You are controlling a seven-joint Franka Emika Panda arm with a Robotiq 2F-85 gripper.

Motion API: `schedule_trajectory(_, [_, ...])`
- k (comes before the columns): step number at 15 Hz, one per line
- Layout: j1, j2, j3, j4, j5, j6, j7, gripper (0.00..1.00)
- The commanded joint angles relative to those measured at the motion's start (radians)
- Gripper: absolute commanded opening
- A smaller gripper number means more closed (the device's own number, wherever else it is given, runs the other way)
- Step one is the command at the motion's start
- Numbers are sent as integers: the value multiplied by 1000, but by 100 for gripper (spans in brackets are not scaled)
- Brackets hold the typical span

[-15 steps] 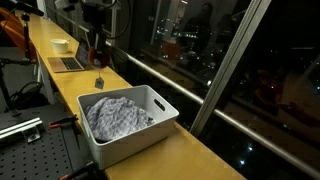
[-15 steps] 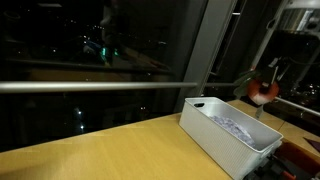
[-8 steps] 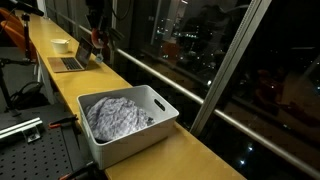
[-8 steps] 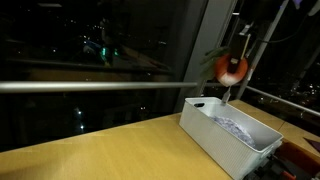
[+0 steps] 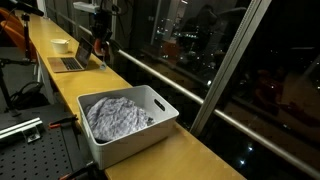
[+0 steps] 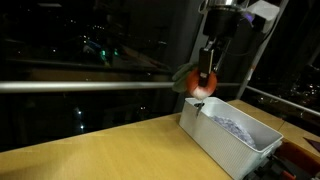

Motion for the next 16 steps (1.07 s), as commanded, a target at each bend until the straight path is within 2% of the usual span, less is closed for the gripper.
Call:
schedule_trajectory(1, [24,2,-17,-6,70,-35,-27,4])
schedule_trajectory(9, [34,-14,-19,-82,120,-7,-16,4])
schedule_trajectory(10, [35,-19,-19,-91,119,-6,-12,43])
schedule_trajectory(11, [34,-23,-20,-100,118,-6,-15,44])
schedule_trajectory(12, [31,-30,-20,-112,121,-2,-18,49])
schedule_trajectory(16, [7,-82,-36,-177,134,29,-31,78])
